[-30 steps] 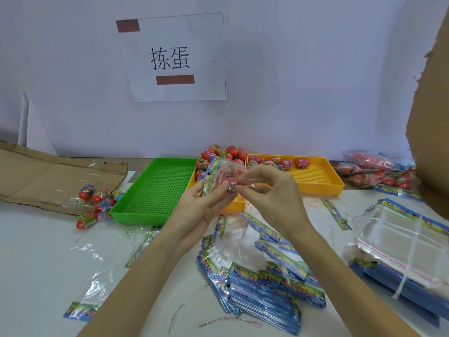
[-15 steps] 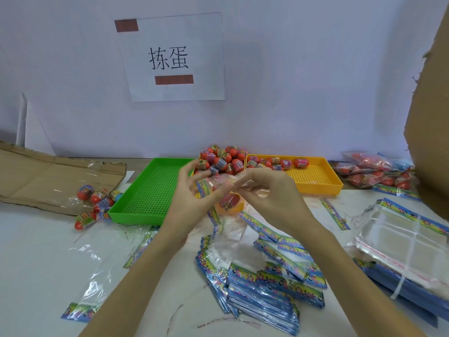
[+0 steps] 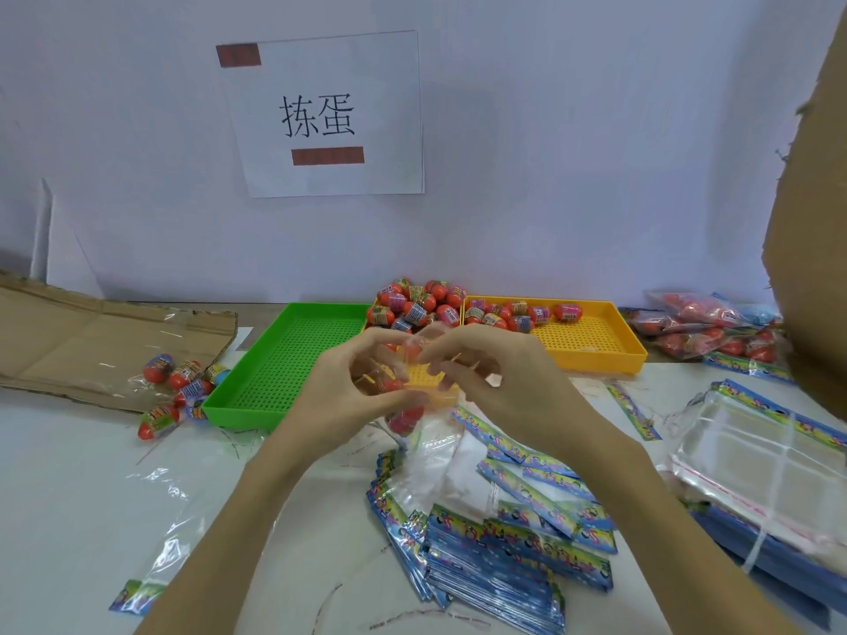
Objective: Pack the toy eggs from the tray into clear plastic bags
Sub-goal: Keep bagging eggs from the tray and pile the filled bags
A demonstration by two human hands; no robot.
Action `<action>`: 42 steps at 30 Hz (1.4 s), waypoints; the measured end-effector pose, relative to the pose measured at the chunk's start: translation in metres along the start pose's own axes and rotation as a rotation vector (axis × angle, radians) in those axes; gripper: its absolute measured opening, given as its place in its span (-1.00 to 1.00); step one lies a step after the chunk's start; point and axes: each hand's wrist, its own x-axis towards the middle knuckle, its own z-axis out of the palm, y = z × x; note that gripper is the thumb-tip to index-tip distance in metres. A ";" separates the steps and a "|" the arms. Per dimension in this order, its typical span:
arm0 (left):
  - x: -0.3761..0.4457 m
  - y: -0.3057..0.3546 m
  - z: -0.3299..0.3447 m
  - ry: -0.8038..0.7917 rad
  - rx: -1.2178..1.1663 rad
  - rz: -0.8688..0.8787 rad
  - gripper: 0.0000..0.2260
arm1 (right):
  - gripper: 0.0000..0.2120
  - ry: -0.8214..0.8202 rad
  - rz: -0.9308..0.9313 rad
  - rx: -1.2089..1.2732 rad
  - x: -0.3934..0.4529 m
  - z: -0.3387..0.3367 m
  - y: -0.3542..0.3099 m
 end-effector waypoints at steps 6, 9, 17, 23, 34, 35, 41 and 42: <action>0.001 -0.004 -0.004 0.084 0.094 0.014 -0.48 | -0.74 0.112 0.035 0.102 0.002 0.002 0.005; 0.002 -0.005 -0.011 0.163 0.049 -0.074 -0.55 | -0.74 0.240 0.116 0.057 0.003 0.007 0.014; 0.003 -0.010 -0.013 0.388 0.017 -0.130 -0.73 | -0.64 -0.074 0.221 -0.200 0.014 0.040 0.041; 0.003 -0.012 -0.013 0.360 -0.054 -0.138 -0.75 | -0.50 -0.266 0.343 -0.305 0.056 0.049 0.051; 0.003 -0.012 -0.011 0.287 -0.038 -0.153 -0.69 | -0.73 0.020 0.337 -0.207 0.056 0.064 0.062; 0.003 -0.012 -0.012 0.291 -0.027 -0.158 -0.70 | -0.74 0.085 0.329 -0.122 0.051 0.061 0.061; 0.003 -0.012 -0.013 0.263 0.033 -0.154 -0.66 | -0.85 0.408 0.361 0.296 0.019 0.048 0.053; 0.003 -0.011 -0.012 0.242 0.036 -0.151 -0.65 | -0.85 0.430 0.358 0.344 0.018 0.045 0.048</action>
